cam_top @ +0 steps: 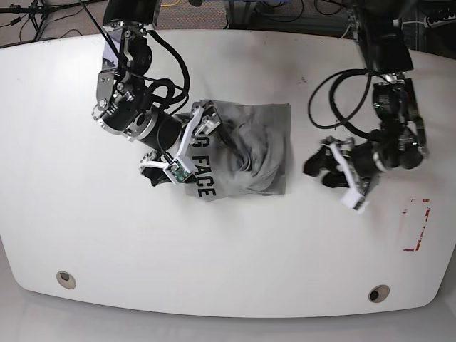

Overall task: Fold the T-shirt properly
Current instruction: 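Open the left gripper and withdraw it from the folded bundle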

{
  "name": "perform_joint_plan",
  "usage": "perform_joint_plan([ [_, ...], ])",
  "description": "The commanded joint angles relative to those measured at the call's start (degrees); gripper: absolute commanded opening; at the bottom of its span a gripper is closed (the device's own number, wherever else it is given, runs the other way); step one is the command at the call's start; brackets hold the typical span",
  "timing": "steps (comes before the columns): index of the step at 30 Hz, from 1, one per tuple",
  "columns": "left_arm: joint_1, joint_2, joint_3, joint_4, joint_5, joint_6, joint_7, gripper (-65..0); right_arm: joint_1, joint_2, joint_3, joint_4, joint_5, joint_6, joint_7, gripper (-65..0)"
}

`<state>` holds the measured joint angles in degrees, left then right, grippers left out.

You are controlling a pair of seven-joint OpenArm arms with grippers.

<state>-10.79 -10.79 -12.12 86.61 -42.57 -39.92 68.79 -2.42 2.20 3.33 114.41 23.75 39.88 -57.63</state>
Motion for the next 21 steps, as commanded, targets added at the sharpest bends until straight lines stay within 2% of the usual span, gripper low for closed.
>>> perform_joint_plan([
  [1,-1.04,-5.7,-5.42,1.61,-5.39,-0.08,0.08,-31.8,-0.53,0.22,-0.21,1.06,0.91,0.12,1.14,-3.6],
  [6,-1.04,-13.08,-12.19,-0.76,-8.47,-0.08,0.0,-31.8,-0.62,-0.31,-0.39,0.45,0.91,0.12,1.23,-3.6],
  [12,-0.77,-18.62,-16.85,-3.4,-8.29,-0.08,0.0,-31.8,0.7,-1.45,-2.23,-2.63,0.47,0.12,1.67,-3.8],
  [16,-0.42,-20.38,-16.76,-3.84,-8.2,-0.08,-0.09,-31.8,2.55,-1.98,-3.38,-5.36,0.47,0.12,1.67,-3.8],
  [19,0.98,-20.38,-16.14,-3.75,-8.2,-0.08,-0.09,-31.8,3.78,-2.06,-5.4,-7.9,0.47,0.12,1.67,-4.1],
  [21,1.69,-20.38,-15.97,-3.75,-8.2,-0.08,-0.09,-31.8,4.57,-2.42,-7.07,-9.93,0.47,0.12,1.93,-7.0],
])
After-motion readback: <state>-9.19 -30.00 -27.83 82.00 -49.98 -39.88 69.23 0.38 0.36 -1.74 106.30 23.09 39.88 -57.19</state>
